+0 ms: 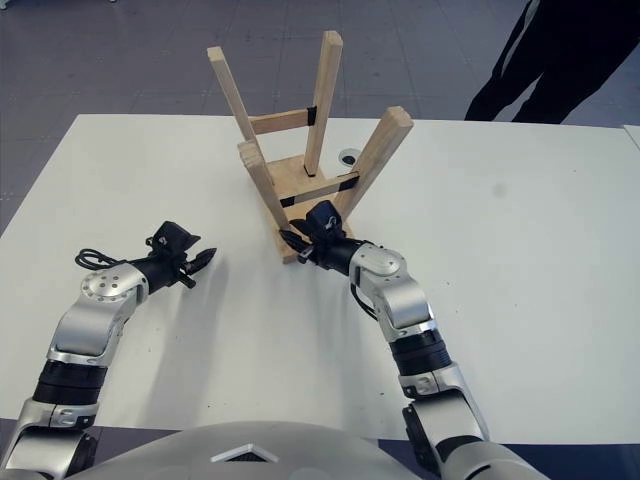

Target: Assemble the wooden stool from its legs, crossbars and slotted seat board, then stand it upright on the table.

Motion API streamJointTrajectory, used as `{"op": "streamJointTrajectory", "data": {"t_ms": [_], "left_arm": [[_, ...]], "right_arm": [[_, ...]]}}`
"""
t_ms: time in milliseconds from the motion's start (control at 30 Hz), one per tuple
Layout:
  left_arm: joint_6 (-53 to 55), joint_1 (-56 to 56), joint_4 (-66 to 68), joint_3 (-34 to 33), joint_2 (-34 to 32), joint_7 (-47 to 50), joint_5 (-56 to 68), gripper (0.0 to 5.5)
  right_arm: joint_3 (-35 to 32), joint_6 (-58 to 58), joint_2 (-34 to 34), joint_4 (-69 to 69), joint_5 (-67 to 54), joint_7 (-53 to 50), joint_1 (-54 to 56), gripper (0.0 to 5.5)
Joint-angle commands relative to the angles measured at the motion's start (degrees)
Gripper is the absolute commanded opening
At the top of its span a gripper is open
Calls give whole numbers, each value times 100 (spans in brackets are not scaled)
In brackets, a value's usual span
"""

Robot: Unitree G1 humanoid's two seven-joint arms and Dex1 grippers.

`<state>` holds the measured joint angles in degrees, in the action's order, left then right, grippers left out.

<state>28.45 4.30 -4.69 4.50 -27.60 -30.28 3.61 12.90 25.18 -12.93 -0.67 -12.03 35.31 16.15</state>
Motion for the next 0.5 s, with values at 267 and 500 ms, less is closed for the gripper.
{"op": "streamJointTrajectory", "data": {"t_ms": [267, 500], "left_arm": [[-98, 173, 165, -51, -118, -53, -56, 209], [-130, -8, 254, -122, -387, -236, -26, 209]], "right_arm": [[-338, 870, -1959, 2711, -914, 1382, -1909, 113], [-1003, -228, -3489, 951, -550, 2526, -1958, 73]]}}
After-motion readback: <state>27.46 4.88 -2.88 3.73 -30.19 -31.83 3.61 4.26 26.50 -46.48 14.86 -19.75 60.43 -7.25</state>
